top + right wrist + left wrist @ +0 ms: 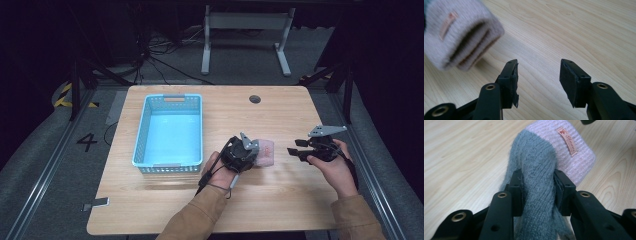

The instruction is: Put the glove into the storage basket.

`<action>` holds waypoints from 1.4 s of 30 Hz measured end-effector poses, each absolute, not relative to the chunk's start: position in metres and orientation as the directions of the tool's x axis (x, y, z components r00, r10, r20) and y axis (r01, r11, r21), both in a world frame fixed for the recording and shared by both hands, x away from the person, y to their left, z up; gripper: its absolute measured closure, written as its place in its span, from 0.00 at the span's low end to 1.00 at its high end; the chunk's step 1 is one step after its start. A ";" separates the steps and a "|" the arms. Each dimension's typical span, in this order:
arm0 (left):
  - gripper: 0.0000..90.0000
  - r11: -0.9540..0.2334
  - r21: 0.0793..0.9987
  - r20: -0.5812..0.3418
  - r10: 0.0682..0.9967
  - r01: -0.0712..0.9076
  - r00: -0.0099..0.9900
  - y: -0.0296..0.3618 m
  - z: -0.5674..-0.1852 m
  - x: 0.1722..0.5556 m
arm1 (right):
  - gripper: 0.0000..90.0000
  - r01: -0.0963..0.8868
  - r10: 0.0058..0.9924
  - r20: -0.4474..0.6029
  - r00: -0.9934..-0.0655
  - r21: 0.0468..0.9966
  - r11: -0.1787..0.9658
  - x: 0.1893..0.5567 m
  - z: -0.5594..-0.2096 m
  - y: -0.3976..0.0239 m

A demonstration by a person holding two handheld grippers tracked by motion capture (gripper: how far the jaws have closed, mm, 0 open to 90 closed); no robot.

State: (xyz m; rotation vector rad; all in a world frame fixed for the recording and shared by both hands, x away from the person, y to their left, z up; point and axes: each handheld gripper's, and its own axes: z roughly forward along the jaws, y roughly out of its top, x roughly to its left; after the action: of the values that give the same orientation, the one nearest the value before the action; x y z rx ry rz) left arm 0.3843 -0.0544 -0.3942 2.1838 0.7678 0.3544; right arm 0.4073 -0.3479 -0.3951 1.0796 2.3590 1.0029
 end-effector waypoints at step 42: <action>0.72 -0.407 0.787 -0.013 0.741 0.464 0.671 0.096 -0.339 0.422 | 0.54 0.526 0.757 -0.023 -0.653 0.705 0.475 0.416 -0.402 -0.338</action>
State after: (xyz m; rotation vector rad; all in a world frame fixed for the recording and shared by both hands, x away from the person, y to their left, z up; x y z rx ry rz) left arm 0.4225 0.0957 -0.3391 2.0742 0.9276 0.4354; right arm 0.4157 -0.3381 -0.4022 1.0830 2.3949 0.9736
